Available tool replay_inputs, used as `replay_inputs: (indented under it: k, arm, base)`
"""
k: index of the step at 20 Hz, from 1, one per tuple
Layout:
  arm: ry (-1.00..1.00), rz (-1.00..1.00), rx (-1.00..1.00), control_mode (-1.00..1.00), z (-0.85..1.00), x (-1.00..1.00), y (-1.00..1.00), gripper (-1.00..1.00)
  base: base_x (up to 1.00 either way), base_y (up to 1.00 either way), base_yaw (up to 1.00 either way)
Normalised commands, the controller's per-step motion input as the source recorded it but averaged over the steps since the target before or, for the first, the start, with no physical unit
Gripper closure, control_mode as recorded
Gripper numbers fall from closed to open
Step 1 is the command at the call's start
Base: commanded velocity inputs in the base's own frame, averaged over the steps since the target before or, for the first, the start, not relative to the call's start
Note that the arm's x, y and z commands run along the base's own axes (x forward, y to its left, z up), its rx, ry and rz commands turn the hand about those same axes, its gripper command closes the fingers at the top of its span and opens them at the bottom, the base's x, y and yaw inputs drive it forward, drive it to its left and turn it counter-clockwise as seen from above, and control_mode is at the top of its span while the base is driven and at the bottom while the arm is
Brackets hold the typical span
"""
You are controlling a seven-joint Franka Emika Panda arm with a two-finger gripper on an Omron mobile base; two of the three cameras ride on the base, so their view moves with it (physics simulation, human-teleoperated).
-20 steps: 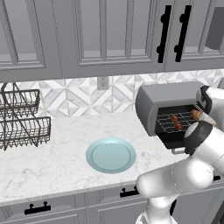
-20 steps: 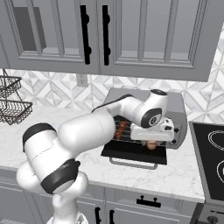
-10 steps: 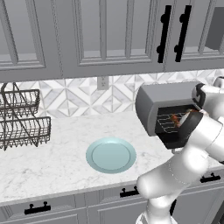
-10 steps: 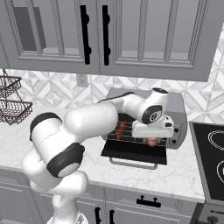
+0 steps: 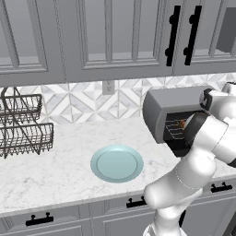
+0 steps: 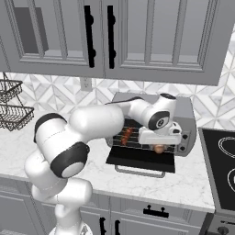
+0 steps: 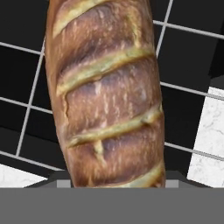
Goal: Pick up the kebab skewer and baguette bread, and place them inside the toaster oven. Close the toaster oven door and start by setting the timer.
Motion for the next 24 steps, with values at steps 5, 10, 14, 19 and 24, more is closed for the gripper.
replay_inputs:
  k: [5, 10, 14, 19, 24]
  arm:
    - [0.00, 0.00, 0.00, -1.00, 0.00, 0.12, 0.00, 1.00]
    - [-0.04, 0.00, 0.05, -1.00, 0.00, 0.04, 0.00, 1.00]
    - [-0.05, 0.00, 0.07, -1.00, 0.00, 0.09, 0.00, 1.00]
    - [-0.03, 0.00, 0.04, -1.00, 0.00, 0.22, 0.02, 1.00]
    - [-0.01, 0.00, 0.00, -1.00, 0.00, 0.14, 0.00, 1.00]
  base:
    - [0.00, 0.00, 0.00]
    - [0.00, 0.00, 0.00]
    - [0.00, 0.00, 0.00]
    - [0.00, 0.00, 0.00]
    - [0.00, 0.00, 0.00]
